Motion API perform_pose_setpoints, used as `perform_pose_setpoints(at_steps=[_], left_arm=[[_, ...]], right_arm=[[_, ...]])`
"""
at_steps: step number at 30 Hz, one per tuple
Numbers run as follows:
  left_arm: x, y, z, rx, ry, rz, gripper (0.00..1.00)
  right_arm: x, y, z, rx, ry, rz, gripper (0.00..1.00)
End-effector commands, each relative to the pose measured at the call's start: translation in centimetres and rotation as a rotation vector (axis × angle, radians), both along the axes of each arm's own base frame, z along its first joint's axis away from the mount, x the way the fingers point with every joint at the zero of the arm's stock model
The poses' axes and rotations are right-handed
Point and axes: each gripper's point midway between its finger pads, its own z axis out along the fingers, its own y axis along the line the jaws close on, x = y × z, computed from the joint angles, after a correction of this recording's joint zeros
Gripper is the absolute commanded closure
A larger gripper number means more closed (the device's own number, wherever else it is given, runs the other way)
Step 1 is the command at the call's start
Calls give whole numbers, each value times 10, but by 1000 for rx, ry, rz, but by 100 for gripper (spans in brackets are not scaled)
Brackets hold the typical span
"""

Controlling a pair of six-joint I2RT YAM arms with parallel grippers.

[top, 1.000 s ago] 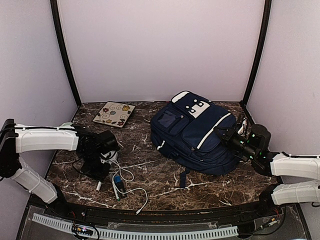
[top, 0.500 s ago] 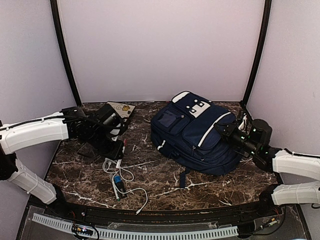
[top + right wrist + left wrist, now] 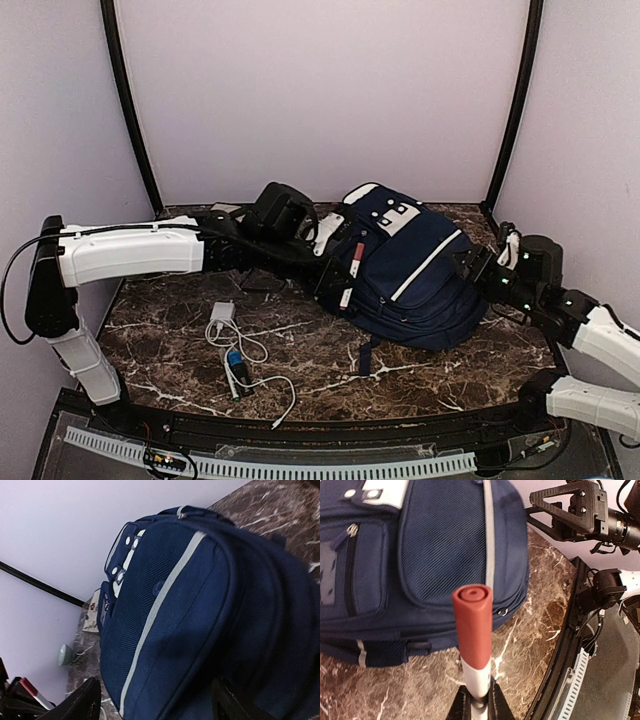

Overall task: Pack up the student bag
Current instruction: Pass from the left arm to the right

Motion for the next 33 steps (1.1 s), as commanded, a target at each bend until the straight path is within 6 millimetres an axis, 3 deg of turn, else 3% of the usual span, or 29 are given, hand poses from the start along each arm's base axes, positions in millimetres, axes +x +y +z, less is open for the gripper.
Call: perform_pose_setpoints(at_steps=[1, 3, 6, 9, 12, 16, 19, 23, 30, 33], left_arm=[[-6, -39, 51, -182, -107, -140, 100], [-8, -45, 55, -208, -119, -161, 100], [-11, -52, 65, -249, -136, -191, 100], [-18, -60, 69, -268, -148, -224, 100], [-25, -67, 69, -275, -141, -247, 100], [-32, -73, 75, -303, -137, -278, 100], [-33, -75, 80, -313, -145, -277, 100], [-35, -76, 78, -309, -148, -282, 100], [-37, -77, 77, -303, -162, -292, 100], [-39, -79, 81, -314, -167, -298, 100]], right_arm=[[-22, -37, 41, -274, -71, -32, 24], [-37, -11, 78, -242, -177, 150, 23], [-80, 48, 146, 27, -431, 525, 25], [-104, 68, 182, 254, -590, 693, 29], [-100, 81, 182, 279, -616, 733, 31], [-113, 113, 197, 307, -681, 845, 29], [-101, 129, 182, 217, -633, 827, 31], [-87, 131, 156, 137, -564, 778, 37], [-71, 121, 134, 11, -506, 688, 39], [-73, 127, 132, 29, -488, 722, 36]])
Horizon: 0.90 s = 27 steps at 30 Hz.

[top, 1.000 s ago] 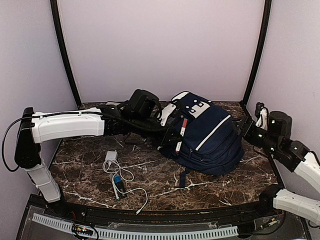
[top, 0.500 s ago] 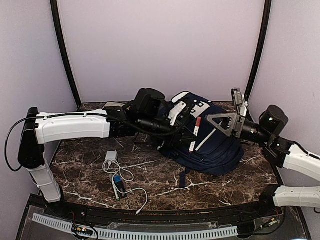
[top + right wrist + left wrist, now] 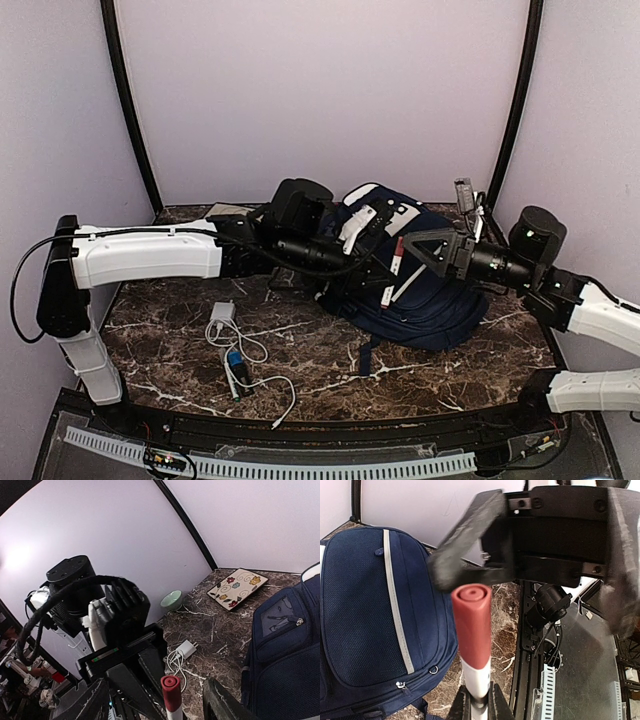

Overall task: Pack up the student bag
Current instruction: Pass from the left arm to the right, then open the upper front pocket of the student bag.

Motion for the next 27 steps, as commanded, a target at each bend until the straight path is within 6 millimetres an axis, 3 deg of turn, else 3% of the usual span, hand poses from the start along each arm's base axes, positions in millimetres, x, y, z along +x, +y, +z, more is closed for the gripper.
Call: perform_pose_setpoints(at_steps=[1, 4, 10, 12, 15, 16, 18, 19, 23, 27], left_arm=[[-6, -8, 28, -74, -53, -34, 100], [-6, -9, 28, -74, -55, -30, 100], [-6, -10, 27, -71, -56, -31, 100], [-4, -10, 25, -65, -57, -22, 100], [2, -10, 15, -30, -55, 10, 100], [7, -9, 10, -5, -57, 33, 93], [22, -8, -7, 75, -78, 96, 60], [28, -8, -16, 122, -94, 116, 54], [43, -21, -40, 322, -279, 143, 43], [58, -46, -61, 434, -451, 170, 30]], right_arm=[[5, 4, 0, -30, 0, -5, 36], [5, 9, -8, -45, 22, 17, 39], [1, 13, -7, -17, 23, 50, 86], [5, 10, -11, -30, 44, 23, 95], [14, -4, -13, -45, 57, -74, 100], [24, -16, -15, -63, 74, -158, 100], [39, -47, -24, -99, 126, -310, 100], [50, -70, -30, -113, 157, -418, 100], [58, -158, -34, -58, 194, -761, 100], [55, -197, -40, -108, 184, -928, 100]])
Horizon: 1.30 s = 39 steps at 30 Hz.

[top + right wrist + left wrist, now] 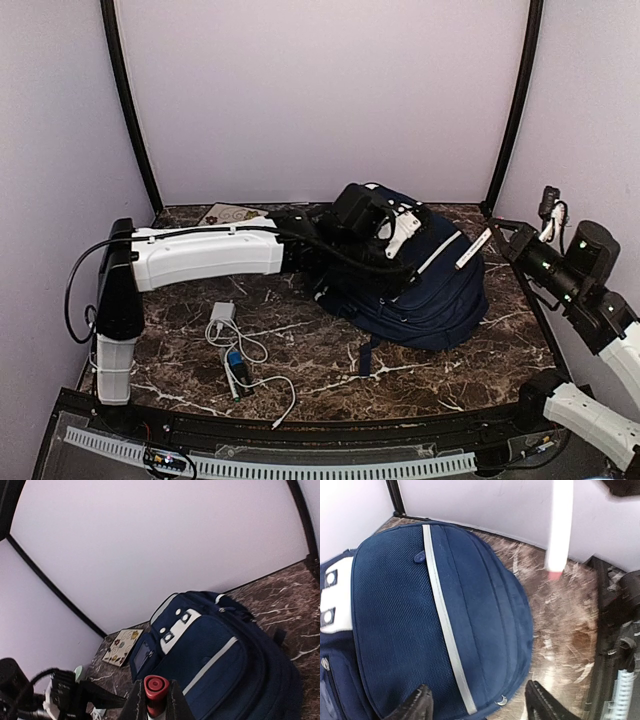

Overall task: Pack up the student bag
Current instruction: Open the upper front pocket of the student bag.

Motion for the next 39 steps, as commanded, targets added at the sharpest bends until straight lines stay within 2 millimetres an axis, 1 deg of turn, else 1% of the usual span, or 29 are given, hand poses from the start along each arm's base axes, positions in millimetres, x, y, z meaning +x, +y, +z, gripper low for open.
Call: perform_pose_setpoints(at_steps=[1, 3, 4, 6, 9, 10, 12, 14, 16, 20, 22, 25, 30, 32, 35, 38, 39], left_arm=[[15, -5, -30, 234, -224, 43, 27], [26, -13, -36, 268, -278, 60, 15], [30, -17, -39, 284, -304, 60, 11], [31, -26, -47, 309, -340, 30, 2], [27, -37, -68, 361, -397, -4, 1], [30, -37, -73, 384, -427, 9, 1], [42, -33, -74, 429, -494, 73, 2], [54, -25, -64, 450, -552, 149, 7], [62, -20, -49, 448, -591, 204, 12], [62, -16, -21, 392, -591, 246, 21], [65, -12, -4, 361, -598, 289, 23], [66, -10, 16, 313, -595, 318, 24], [62, -6, 27, 286, -573, 322, 21], [65, -3, 28, 291, -573, 332, 20], [67, 3, 36, 276, -560, 358, 20], [67, 6, 43, 233, -510, 357, 22], [70, 7, 41, 228, -493, 360, 25]], right_arm=[[4, -42, -31, -86, 97, -214, 100], [7, -43, -34, -105, 109, -218, 100], [8, -43, -35, -107, 111, -216, 100], [9, -41, -35, -107, 106, -209, 100], [12, -38, -40, -110, 113, -199, 100], [13, -37, -42, -110, 119, -194, 100], [14, -35, -45, -105, 124, -184, 100], [13, -34, -46, -97, 123, -177, 100], [12, -33, -47, -90, 120, -170, 100], [11, -29, -51, -82, 127, -146, 100], [11, -27, -53, -81, 132, -139, 100], [11, -25, -52, -72, 128, -129, 100], [11, -26, -48, -61, 120, -131, 100], [10, -26, -47, -59, 115, -134, 100], [10, -25, -48, -58, 120, -128, 100], [11, -24, -49, -55, 126, -122, 100], [11, -24, -50, -53, 128, -122, 100]])
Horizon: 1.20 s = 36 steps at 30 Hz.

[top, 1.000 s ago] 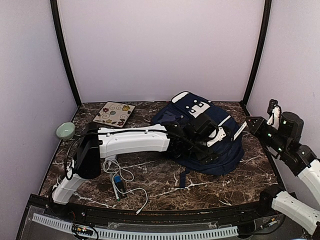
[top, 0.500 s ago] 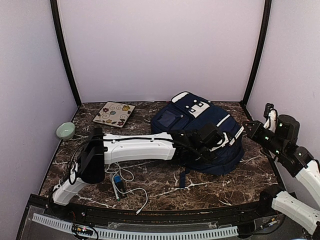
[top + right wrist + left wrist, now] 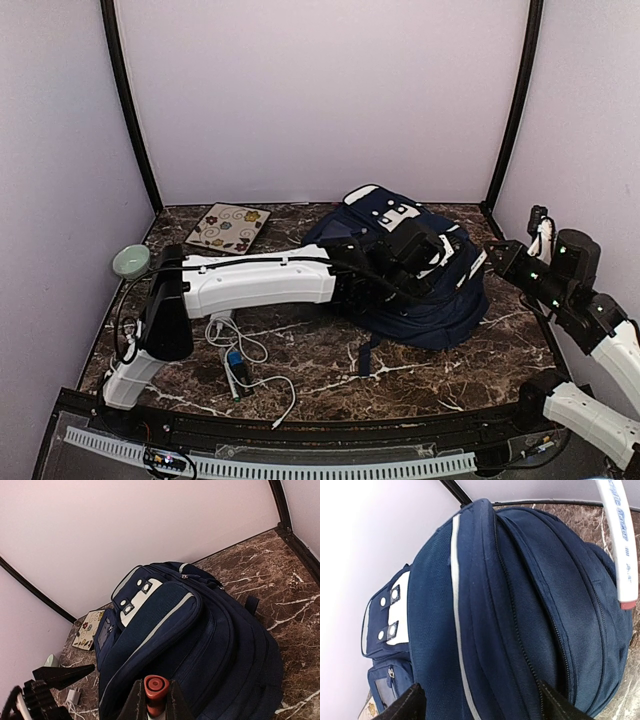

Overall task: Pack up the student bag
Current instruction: Open the upper front pocket of the student bag, then place the pen in the upper front pocket of the bag.

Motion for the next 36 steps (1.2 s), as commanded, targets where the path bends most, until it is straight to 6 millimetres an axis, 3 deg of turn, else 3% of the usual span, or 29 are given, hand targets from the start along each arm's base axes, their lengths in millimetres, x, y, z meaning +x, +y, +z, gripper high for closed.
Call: perform_pose_setpoints(at_steps=[1, 2, 4, 6, 9, 13, 18, 23, 26, 27, 30, 33, 36], left_arm=[[29, 29, 61, -162, 10, 98, 34], [34, 31, 55, -170, 44, 98, 45], [41, 38, 44, -187, 112, 112, 78], [43, 40, 36, -201, 167, 108, 99], [37, 31, 46, -262, 217, 61, 100], [30, 26, 96, -418, 218, 24, 100], [23, 34, 135, -499, 159, 14, 100], [11, 36, 153, -546, 112, -29, 100], [12, 40, 162, -565, 90, -27, 100], [13, 41, 166, -572, 77, -24, 100], [19, 53, 180, -594, 19, 10, 100], [28, 67, 186, -606, 0, 39, 100], [33, 74, 173, -588, 28, 61, 100]], right_arm=[[2, 2, 8, 34, -34, 5, 100], [3, 2, 7, 47, -31, 5, 100], [5, 5, 5, 90, -26, 8, 100], [9, 11, 6, 164, -49, 21, 100], [20, 19, 2, 301, -60, 26, 100], [40, 25, 8, 491, -135, -8, 100], [67, 53, 31, 482, -213, -22, 100], [90, 78, 23, 528, -207, -18, 100], [106, 96, 2, 505, -130, -13, 100], [110, 104, -4, 495, -102, 0, 96], [118, 120, -21, 434, -24, 41, 72], [111, 109, -26, 375, -13, 6, 54], [104, 98, -23, 201, -25, 4, 37]])
